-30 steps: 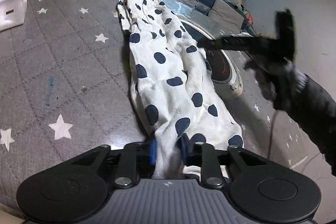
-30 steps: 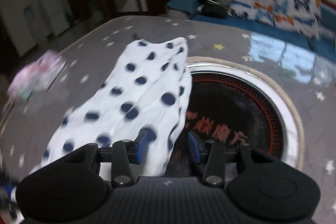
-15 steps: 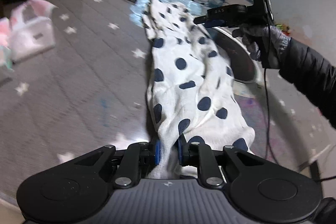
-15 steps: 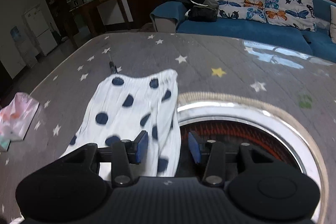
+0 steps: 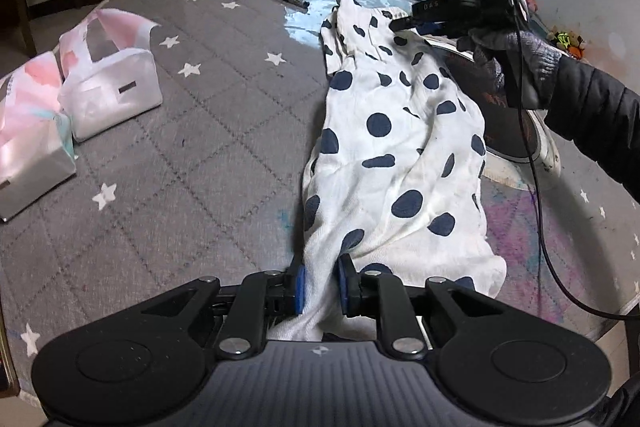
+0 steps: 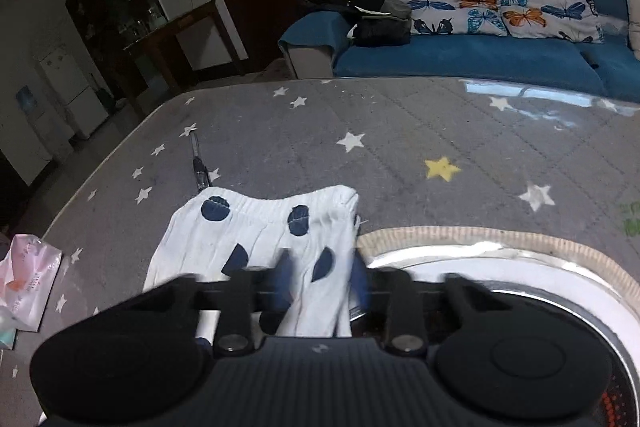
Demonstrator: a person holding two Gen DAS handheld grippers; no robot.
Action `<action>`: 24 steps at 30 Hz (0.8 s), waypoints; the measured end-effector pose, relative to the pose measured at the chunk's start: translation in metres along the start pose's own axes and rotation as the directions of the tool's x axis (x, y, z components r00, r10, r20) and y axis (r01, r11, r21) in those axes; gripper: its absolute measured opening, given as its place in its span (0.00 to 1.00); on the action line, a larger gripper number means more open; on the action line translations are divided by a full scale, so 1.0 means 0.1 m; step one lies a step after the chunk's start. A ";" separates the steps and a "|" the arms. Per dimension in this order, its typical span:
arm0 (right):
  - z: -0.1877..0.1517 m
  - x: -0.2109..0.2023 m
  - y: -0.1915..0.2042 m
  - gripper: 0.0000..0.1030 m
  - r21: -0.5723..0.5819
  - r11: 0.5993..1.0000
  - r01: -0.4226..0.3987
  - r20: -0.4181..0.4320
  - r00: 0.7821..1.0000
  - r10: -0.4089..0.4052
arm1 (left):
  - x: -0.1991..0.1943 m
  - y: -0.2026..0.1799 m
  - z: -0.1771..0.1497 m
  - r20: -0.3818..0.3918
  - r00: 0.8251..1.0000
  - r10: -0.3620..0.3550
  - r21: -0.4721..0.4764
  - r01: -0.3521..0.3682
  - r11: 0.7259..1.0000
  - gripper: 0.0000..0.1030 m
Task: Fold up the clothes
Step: 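Grasp the folded trousers' cuff end with the left gripper while the right grasps the waistband end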
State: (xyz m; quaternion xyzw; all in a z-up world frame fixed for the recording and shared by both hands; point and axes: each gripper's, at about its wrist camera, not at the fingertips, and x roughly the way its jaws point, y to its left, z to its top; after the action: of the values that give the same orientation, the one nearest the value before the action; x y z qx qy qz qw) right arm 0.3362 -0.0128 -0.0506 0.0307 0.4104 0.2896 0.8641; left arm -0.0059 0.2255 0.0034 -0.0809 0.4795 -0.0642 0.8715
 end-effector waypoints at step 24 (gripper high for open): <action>-0.51 -1.01 -0.85 0.05 0.278 0.942 0.187 0.122 0.966 -0.228 | 0.38 -0.09 0.64 -0.002 0.998 0.065 0.167 -0.064 0.984 0.20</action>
State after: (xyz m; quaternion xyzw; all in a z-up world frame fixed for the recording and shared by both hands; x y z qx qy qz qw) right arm 0.2896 -0.1456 -0.0394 0.1242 0.3788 0.1362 0.9069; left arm 0.0679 0.2147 0.0075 0.0081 0.4780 -0.0760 0.8750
